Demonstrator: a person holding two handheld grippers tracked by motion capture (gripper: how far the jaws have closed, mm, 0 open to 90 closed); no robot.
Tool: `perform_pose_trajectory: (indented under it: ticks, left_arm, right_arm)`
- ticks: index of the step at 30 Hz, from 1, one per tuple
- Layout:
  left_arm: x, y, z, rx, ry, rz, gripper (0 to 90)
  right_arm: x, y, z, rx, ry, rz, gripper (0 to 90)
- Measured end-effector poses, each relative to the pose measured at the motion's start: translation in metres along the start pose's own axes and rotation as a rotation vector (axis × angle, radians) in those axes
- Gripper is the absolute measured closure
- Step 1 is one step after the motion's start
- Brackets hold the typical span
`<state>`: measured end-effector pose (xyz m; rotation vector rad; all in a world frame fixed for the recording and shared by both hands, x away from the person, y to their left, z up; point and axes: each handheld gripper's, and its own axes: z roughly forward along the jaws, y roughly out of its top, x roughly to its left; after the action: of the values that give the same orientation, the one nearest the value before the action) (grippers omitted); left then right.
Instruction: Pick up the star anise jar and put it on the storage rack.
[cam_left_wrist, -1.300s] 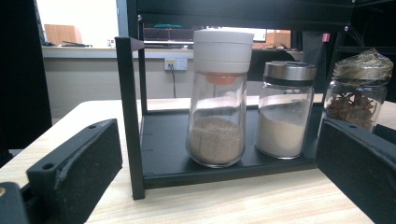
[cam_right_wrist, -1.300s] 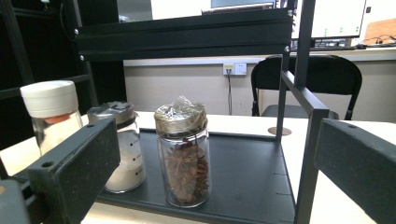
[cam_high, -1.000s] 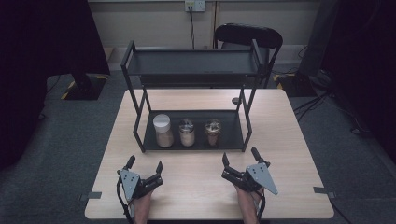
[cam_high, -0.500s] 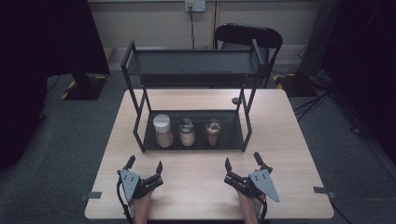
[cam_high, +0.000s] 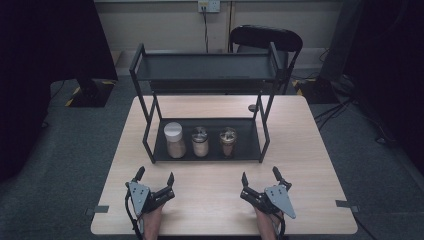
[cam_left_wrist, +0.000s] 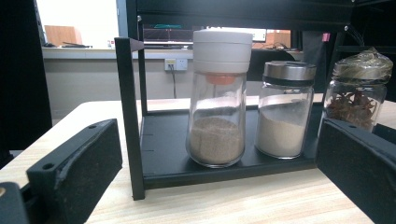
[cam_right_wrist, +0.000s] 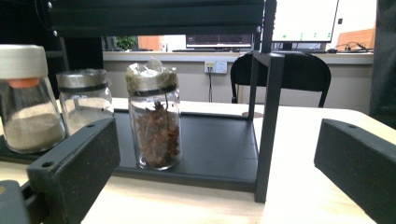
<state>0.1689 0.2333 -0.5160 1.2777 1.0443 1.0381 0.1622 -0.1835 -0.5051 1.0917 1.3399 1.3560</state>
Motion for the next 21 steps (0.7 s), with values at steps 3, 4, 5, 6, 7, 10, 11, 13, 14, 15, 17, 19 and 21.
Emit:
perform_pose_trajectory:
  ticks: [3, 4, 5, 6, 7, 10, 11, 13, 14, 15, 17, 19, 21]
  left_arm:
    - [0.0000, 0.0000, 0.0000, 0.000, 0.000, 0.000, 0.1]
    - [-0.0001, 0.0000, 0.0000, 0.000, 0.000, 0.000, 0.1]
    - [-0.0001, 0.0000, 0.0000, 0.000, 0.001, 0.000, 0.2]
    - [-0.0001, 0.0000, 0.0000, 0.000, 0.001, 0.000, 0.1]
    - [-0.0002, 0.0001, 0.0000, 0.001, 0.001, 0.000, 0.1]
    - [-0.0004, 0.0000, 0.0000, 0.000, 0.003, 0.000, 0.1]
    - [-0.0004, 0.0000, 0.0000, 0.000, 0.003, 0.000, 0.2]
    - [-0.0005, 0.0001, 0.0000, 0.001, 0.003, 0.001, 0.2]
    - [-0.0005, 0.0000, 0.0000, 0.000, 0.003, 0.001, 0.1]
    - [-0.0005, 0.0000, 0.0000, 0.000, 0.003, 0.001, 0.2]
    - [-0.0006, 0.0002, 0.0000, 0.001, 0.004, 0.002, 0.2]
    - [-0.0006, 0.0002, 0.0001, 0.002, 0.004, 0.001, 0.1]
    - [-0.0007, 0.0002, 0.0001, 0.002, 0.004, 0.002, 0.1]
  right_arm:
    - [-0.0001, -0.0026, 0.0014, 0.014, -0.002, 0.002, 0.0]
    - [-0.0002, -0.0037, 0.0015, 0.015, -0.002, 0.003, 0.0]
    - [-0.0002, -0.0039, 0.0015, 0.016, -0.004, 0.006, 0.0]
    - [-0.0009, -0.0036, 0.0016, 0.018, -0.002, 0.010, 0.0]
    - [-0.0009, -0.0036, 0.0016, 0.018, -0.002, 0.010, 0.0]
    - [-0.0029, -0.0043, 0.0023, 0.024, 0.005, 0.032, 0.0]
    - [-0.0029, -0.0043, 0.0023, 0.024, 0.005, 0.032, 0.0]
    - [-0.0017, -0.0046, 0.0021, 0.022, 0.005, 0.018, 0.0]
    - [-0.0009, -0.0044, 0.0022, 0.024, 0.002, 0.016, 0.0]
    - [-0.0009, -0.0044, 0.0022, 0.024, 0.002, 0.016, 0.0]
    - [-0.0010, -0.0051, 0.0017, 0.020, 0.001, 0.019, 0.0]
    - [-0.0009, -0.0059, 0.0014, 0.016, 0.004, 0.012, 0.0]
    - [-0.0012, -0.0058, 0.0014, 0.016, 0.010, 0.003, 0.0]
